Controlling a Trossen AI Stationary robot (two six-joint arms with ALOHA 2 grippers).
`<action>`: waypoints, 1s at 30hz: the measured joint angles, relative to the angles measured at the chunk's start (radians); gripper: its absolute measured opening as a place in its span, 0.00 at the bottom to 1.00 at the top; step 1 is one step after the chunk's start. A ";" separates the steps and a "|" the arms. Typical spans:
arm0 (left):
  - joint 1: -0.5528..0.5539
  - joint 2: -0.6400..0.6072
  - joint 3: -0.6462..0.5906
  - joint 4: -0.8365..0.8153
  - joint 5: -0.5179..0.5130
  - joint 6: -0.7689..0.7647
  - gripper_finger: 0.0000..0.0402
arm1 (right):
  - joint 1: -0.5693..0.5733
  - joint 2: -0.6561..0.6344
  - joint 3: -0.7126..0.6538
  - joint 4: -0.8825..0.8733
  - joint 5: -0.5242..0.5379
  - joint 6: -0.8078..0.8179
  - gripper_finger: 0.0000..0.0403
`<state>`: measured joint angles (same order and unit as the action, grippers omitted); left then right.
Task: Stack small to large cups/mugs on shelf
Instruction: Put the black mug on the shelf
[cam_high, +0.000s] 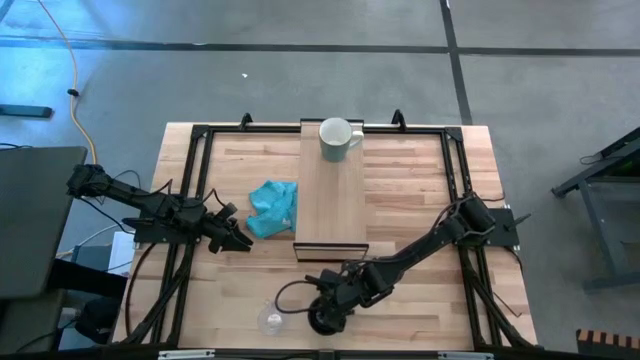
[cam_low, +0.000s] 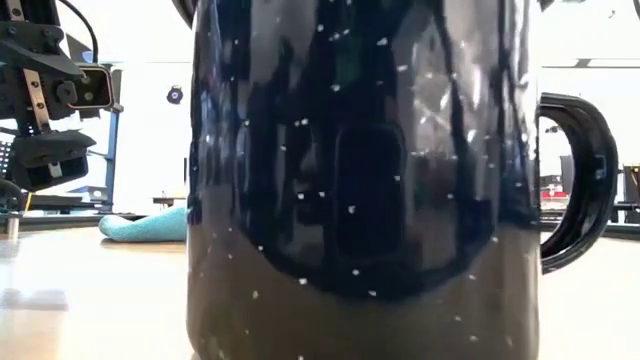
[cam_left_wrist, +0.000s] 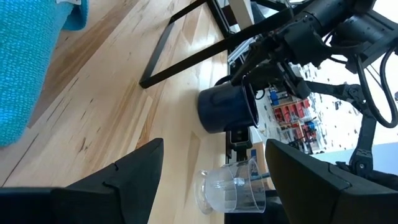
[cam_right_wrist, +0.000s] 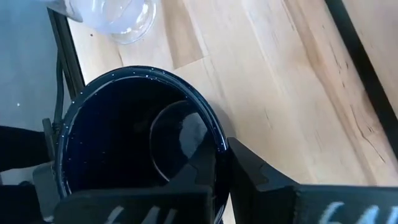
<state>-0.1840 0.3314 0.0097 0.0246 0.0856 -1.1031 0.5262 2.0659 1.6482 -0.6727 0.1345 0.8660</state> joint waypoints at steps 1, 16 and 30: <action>0.000 0.000 0.000 0.000 0.000 0.000 0.67 | 0.000 0.000 0.000 -0.001 0.000 0.009 0.00; 0.000 0.000 0.000 0.000 0.002 0.023 0.67 | -0.001 -0.011 0.000 -0.011 -0.007 0.050 0.00; 0.000 0.000 0.000 0.000 0.002 0.025 0.67 | -0.025 -0.105 -0.001 -0.036 -0.101 0.052 0.00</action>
<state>-0.1841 0.3316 0.0097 0.0246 0.0872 -1.0782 0.5010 1.9614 1.6470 -0.7089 0.0330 0.9177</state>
